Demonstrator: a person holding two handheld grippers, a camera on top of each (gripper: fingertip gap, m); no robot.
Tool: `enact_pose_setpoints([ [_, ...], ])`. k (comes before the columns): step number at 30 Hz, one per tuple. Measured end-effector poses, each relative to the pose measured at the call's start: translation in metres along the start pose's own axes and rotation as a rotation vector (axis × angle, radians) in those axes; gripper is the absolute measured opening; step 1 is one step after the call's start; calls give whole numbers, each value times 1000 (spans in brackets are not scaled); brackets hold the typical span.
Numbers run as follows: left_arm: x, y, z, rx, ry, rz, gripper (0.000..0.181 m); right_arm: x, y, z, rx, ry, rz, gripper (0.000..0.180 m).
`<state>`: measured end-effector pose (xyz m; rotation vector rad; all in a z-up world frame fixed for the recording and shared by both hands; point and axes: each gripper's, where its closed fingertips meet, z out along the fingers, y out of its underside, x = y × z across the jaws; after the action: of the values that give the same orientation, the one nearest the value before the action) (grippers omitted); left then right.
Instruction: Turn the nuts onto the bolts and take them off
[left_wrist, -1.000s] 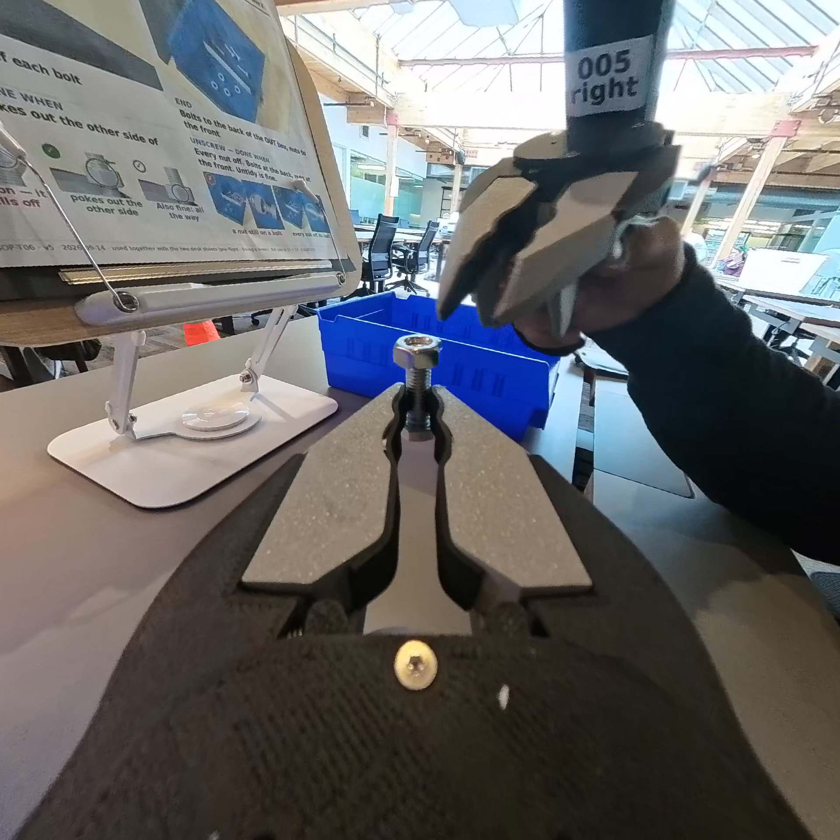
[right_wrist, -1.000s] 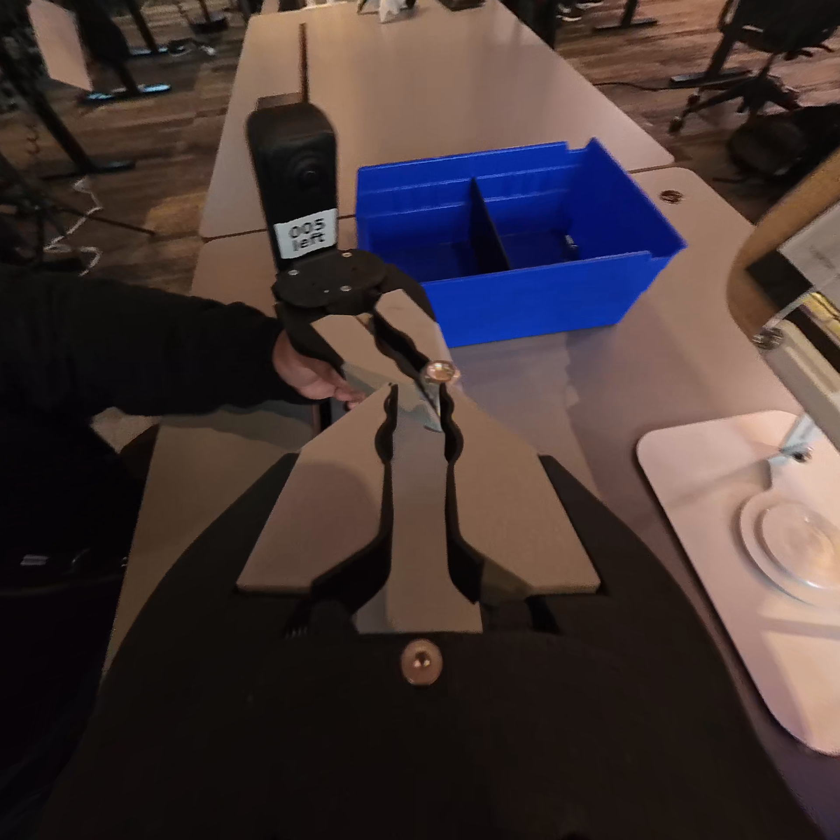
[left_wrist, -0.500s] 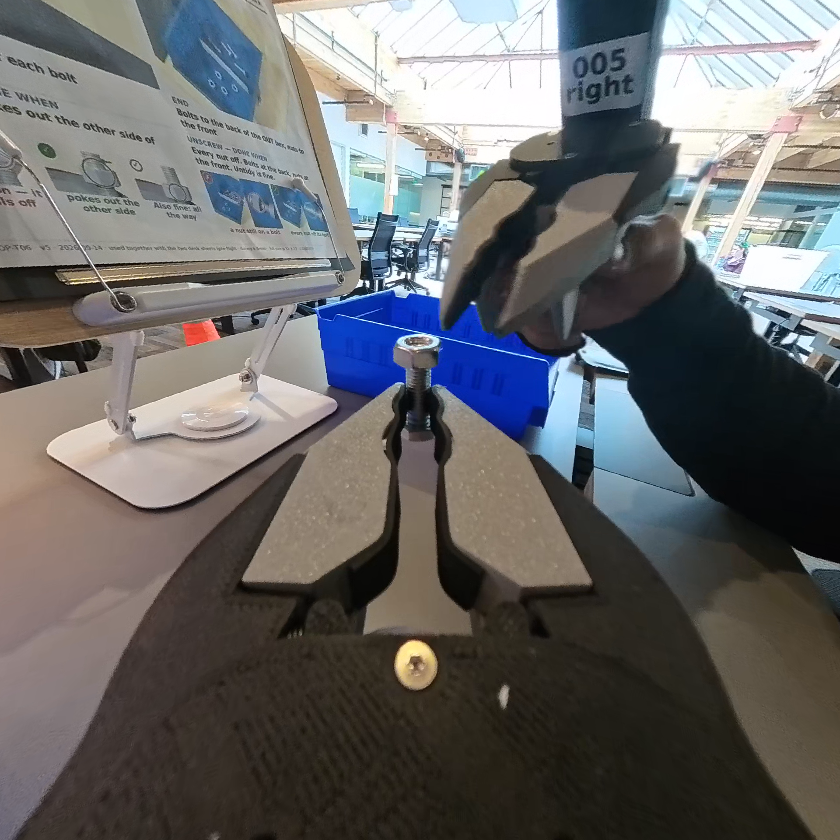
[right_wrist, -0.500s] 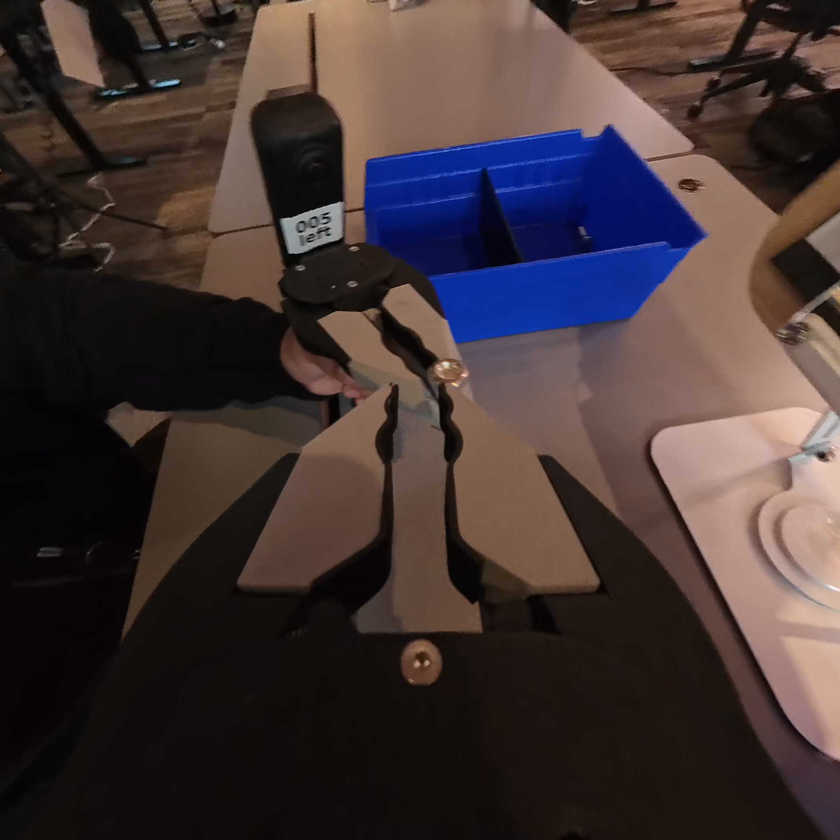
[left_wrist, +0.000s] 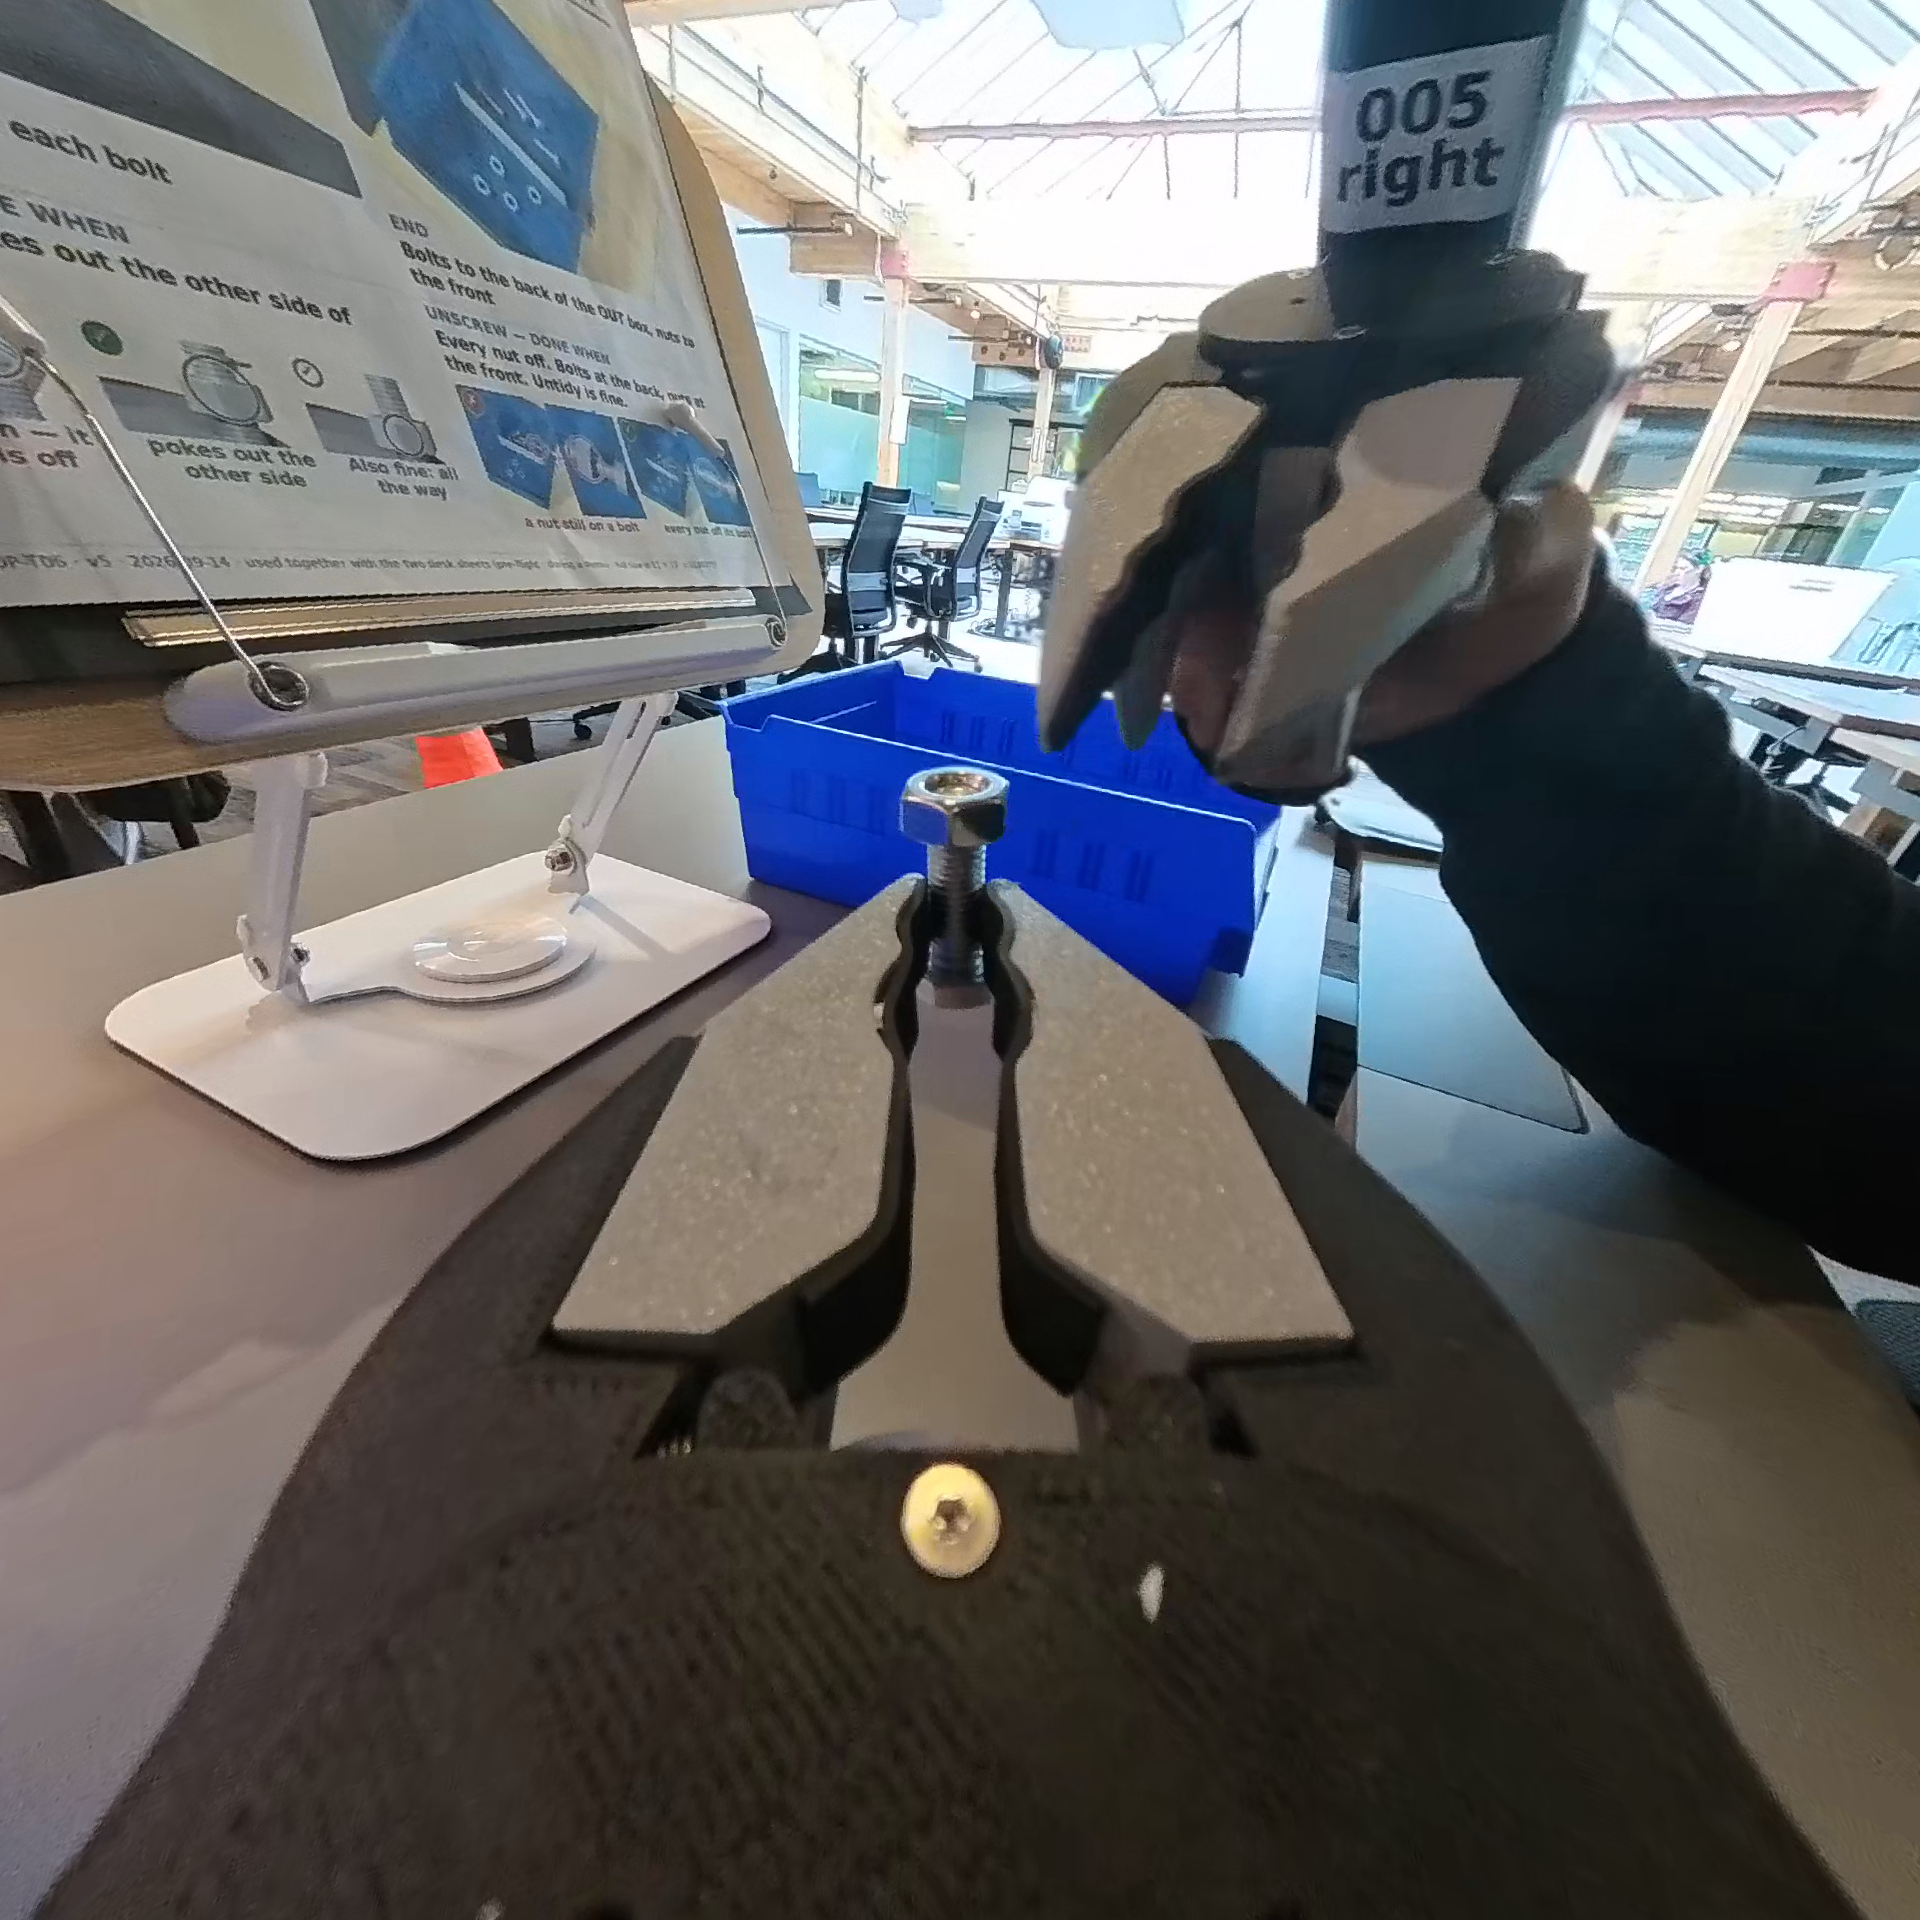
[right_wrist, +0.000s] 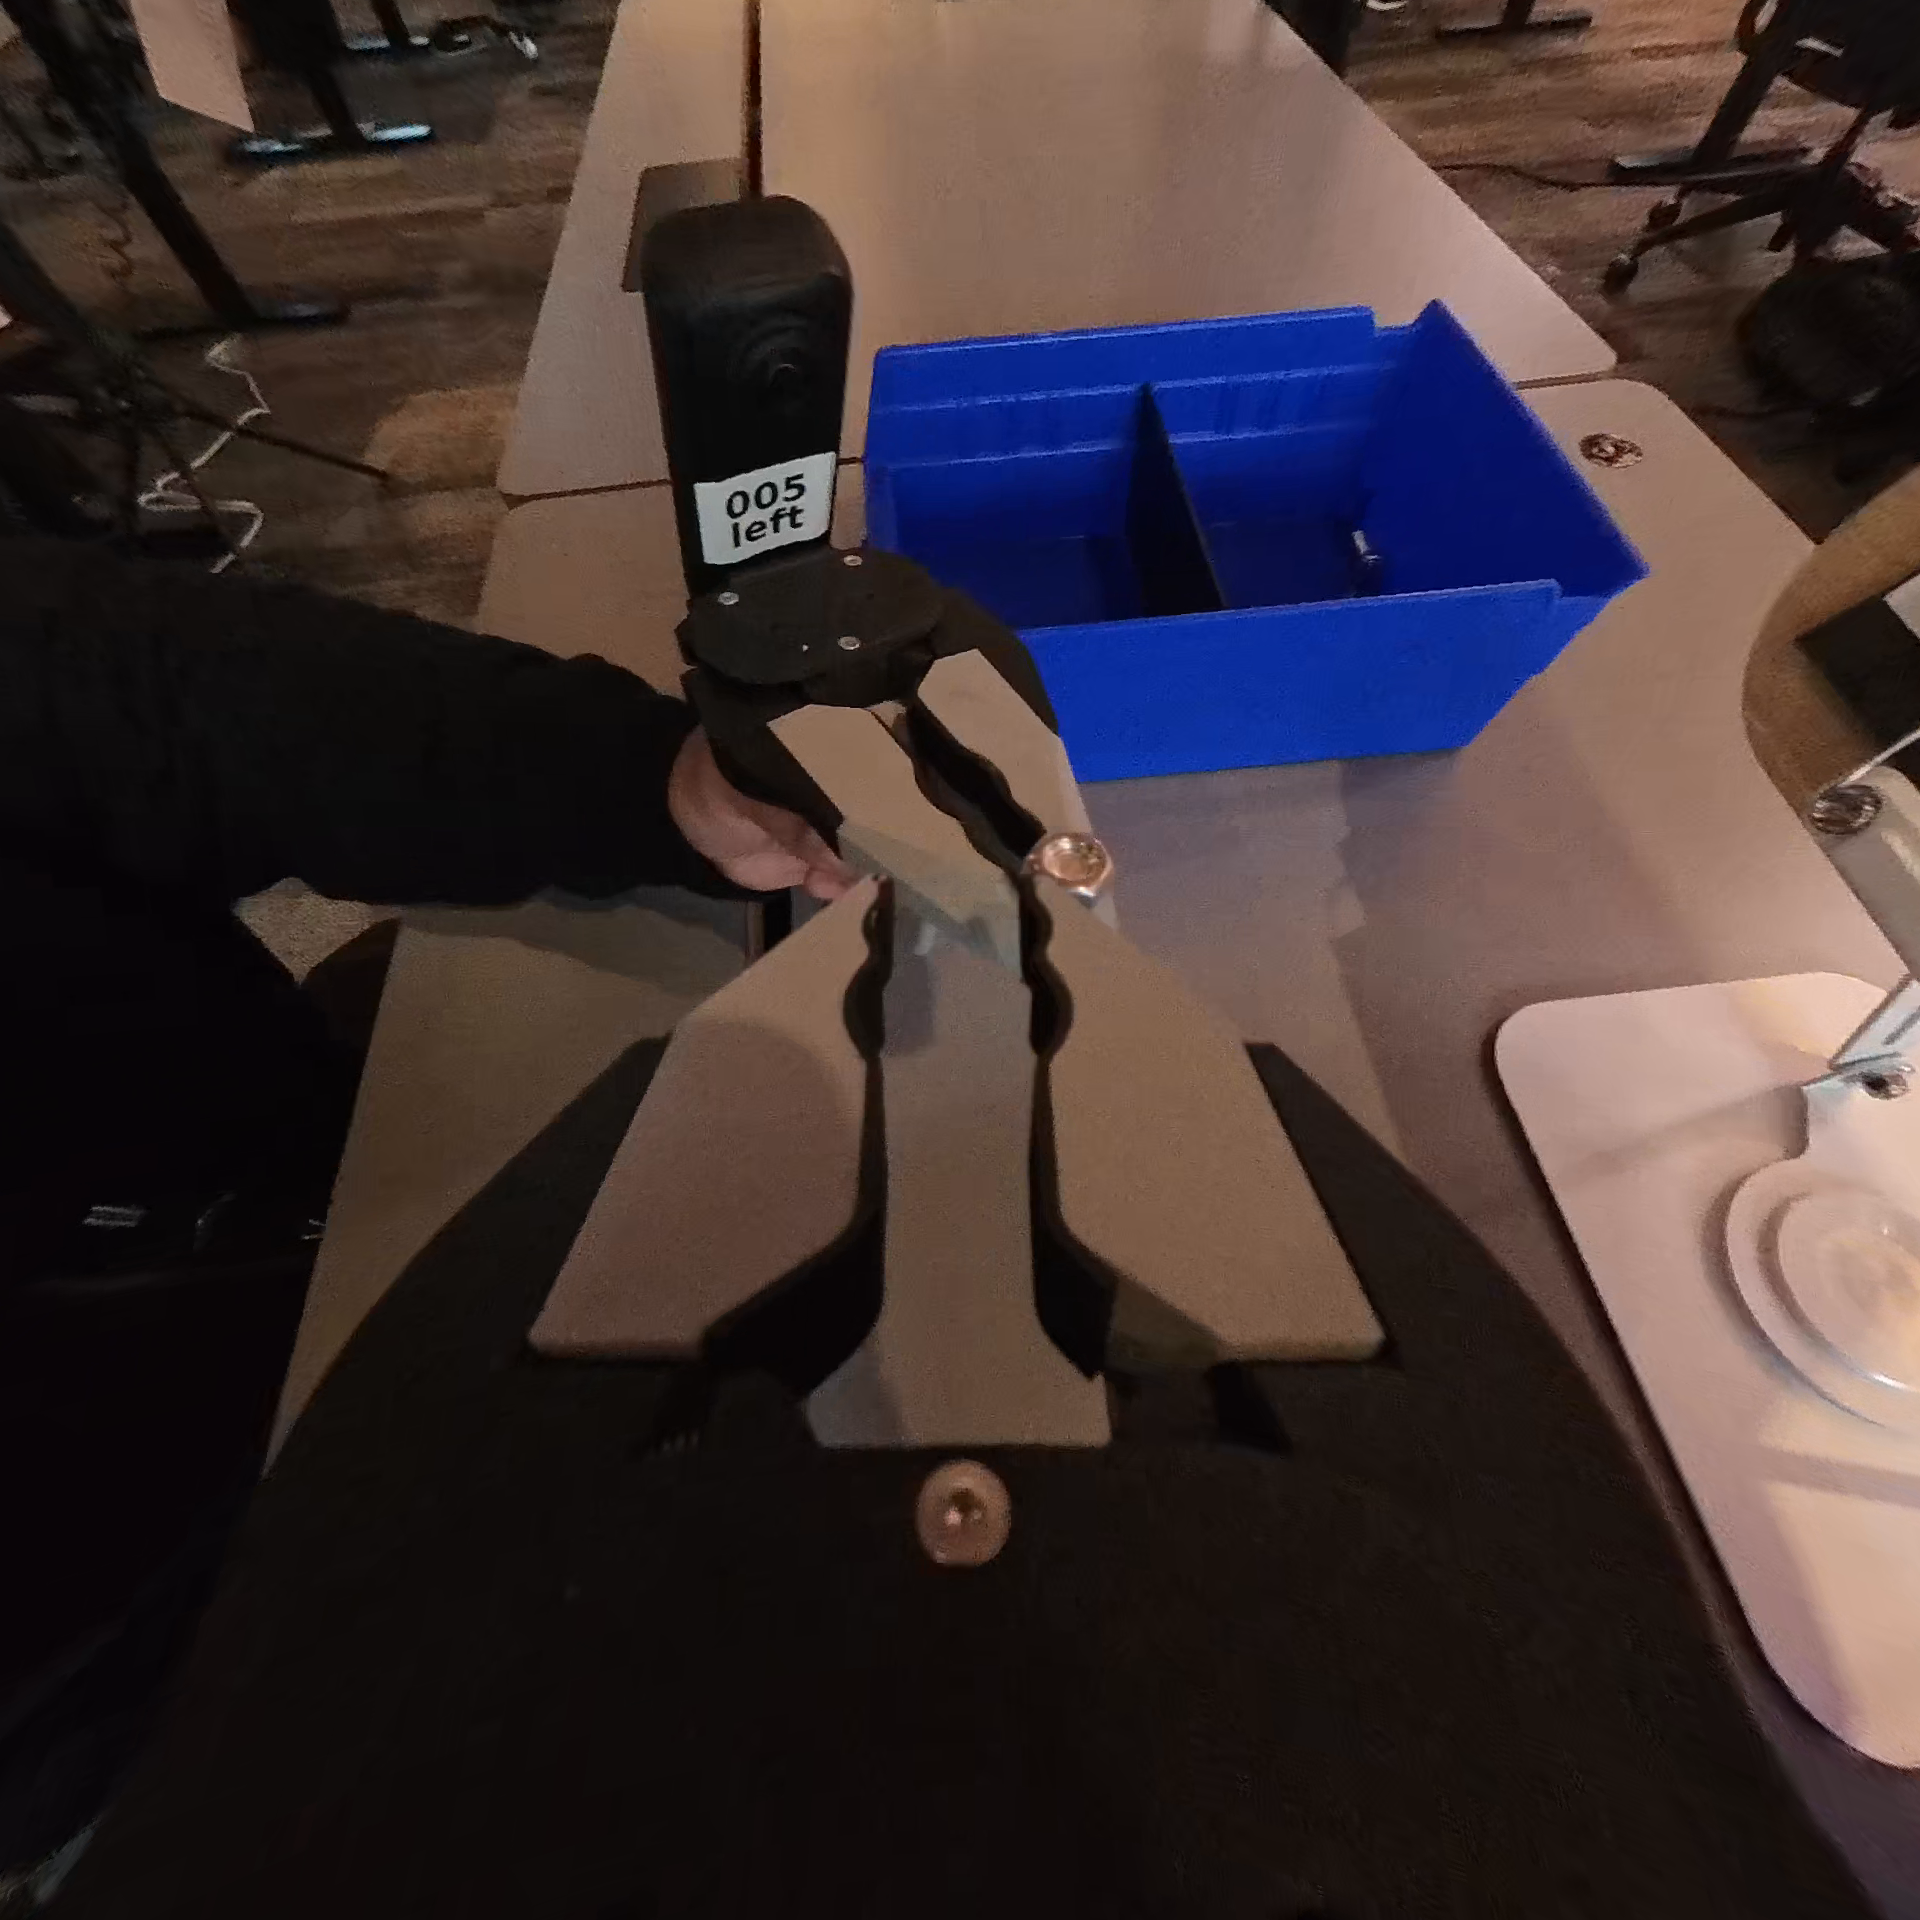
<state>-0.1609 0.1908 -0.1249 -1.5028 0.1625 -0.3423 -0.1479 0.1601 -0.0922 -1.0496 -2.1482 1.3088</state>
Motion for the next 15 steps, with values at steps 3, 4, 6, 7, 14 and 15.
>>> enact_pose_setpoints([
  [3, 0, -1, 0, 2, 1, 0, 6, 22, 3, -1, -8, 99, 49, 21],
  [4, 0, 0, 0, 1, 1, -1, 7, 25, 5, 0, -13, 119, 61, 25],
  [6, 1, 0, 0, -2, 4, -1, 7, 21, 5, 7, -16, 97, 56, 29],
  [7, 1, 1, 1, -3, 8, 0, 6, 21, 6, 8, -16, 89, 42, 29],
  [14, -2, -1, -1, 0, -8, -6, 6, -24, 7, 8, -53, -131, -5, 0],
  [15, -2, -1, -1, 5, -2, -12, 7, -21, 9, 4, -50, -141, -2, 0],
])
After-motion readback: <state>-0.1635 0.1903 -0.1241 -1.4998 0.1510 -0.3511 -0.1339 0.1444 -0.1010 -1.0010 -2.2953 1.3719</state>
